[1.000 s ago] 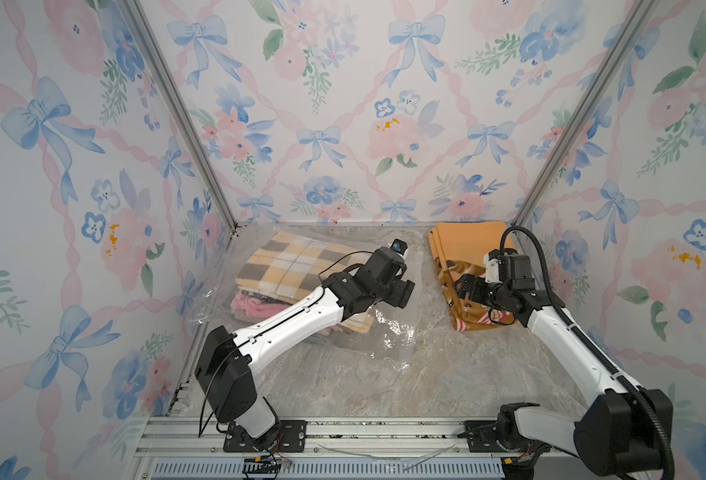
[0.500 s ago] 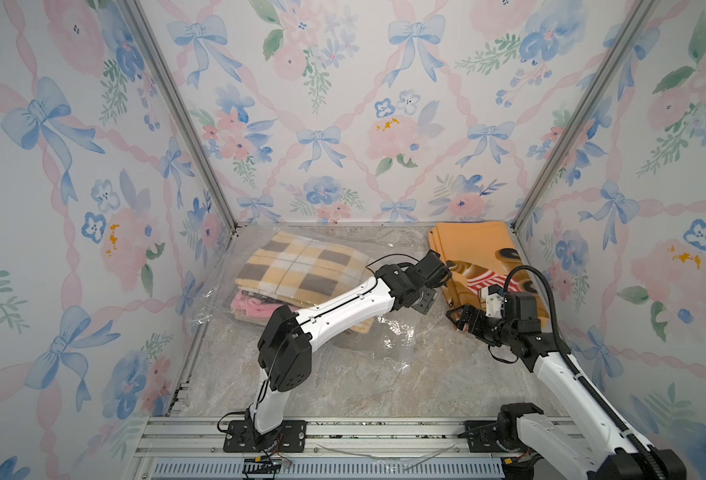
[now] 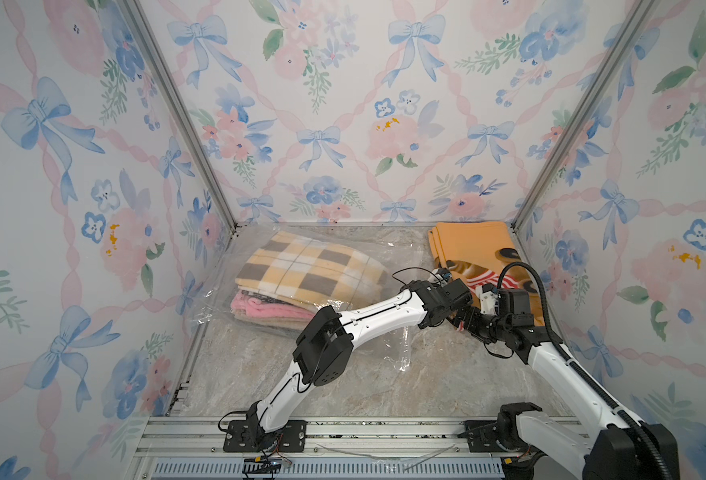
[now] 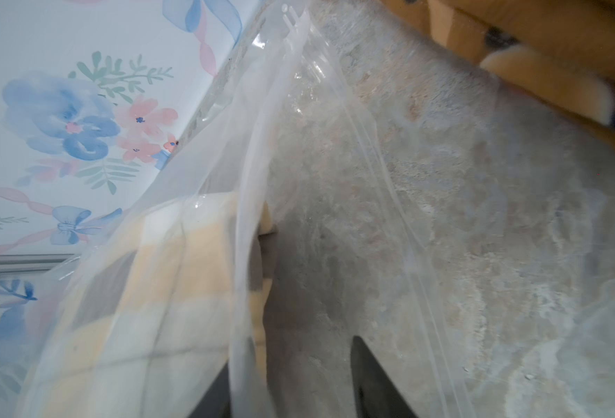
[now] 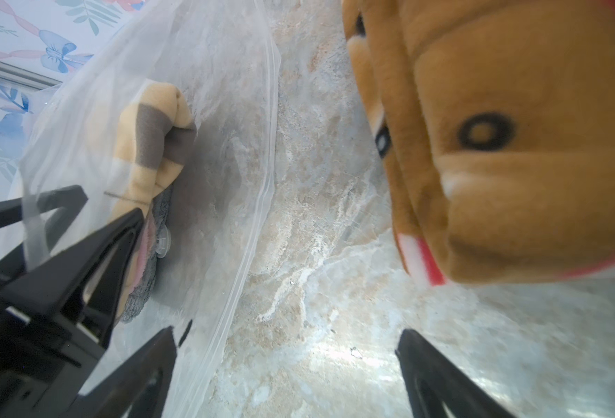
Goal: Take the blanket out of the vacuum bag
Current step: Open the vacuum bag at the center of the board, then take out the blanket from the vacuum bag.
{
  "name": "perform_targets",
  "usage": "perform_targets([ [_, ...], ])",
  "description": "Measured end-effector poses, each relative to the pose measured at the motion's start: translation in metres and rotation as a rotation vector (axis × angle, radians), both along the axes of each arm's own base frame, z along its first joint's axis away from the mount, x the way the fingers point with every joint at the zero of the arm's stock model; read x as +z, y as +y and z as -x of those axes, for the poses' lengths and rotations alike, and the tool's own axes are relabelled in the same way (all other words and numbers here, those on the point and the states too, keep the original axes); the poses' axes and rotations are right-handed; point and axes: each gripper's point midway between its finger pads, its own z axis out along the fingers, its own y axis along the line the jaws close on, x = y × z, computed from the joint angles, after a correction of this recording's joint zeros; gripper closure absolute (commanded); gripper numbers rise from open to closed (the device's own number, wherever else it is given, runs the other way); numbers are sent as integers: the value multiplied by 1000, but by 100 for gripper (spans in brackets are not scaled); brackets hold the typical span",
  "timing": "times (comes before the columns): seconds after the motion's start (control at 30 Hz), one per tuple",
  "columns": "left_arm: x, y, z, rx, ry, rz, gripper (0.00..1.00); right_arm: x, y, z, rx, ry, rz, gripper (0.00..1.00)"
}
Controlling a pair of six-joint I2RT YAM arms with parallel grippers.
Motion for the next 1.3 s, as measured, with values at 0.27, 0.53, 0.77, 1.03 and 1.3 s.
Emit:
perform_targets([
  [0.27,36,0,-4,29,-64,76,100,14,30,-15,20,-68,-97,3],
  [0.53,70,2,2,39,-70,202,100,15,69,-37,10,-63,-244,3],
  [0.77,84,9,11,20,-41,323,100,14,117,-53,41,-29,-365,2],
  [1.03,72,15,22,-7,-2,419,100,13,160,-65,83,-14,-421,1],
  [1.3,69,15,27,-22,13,516,100,-8,194,-59,119,30,-437,0],
])
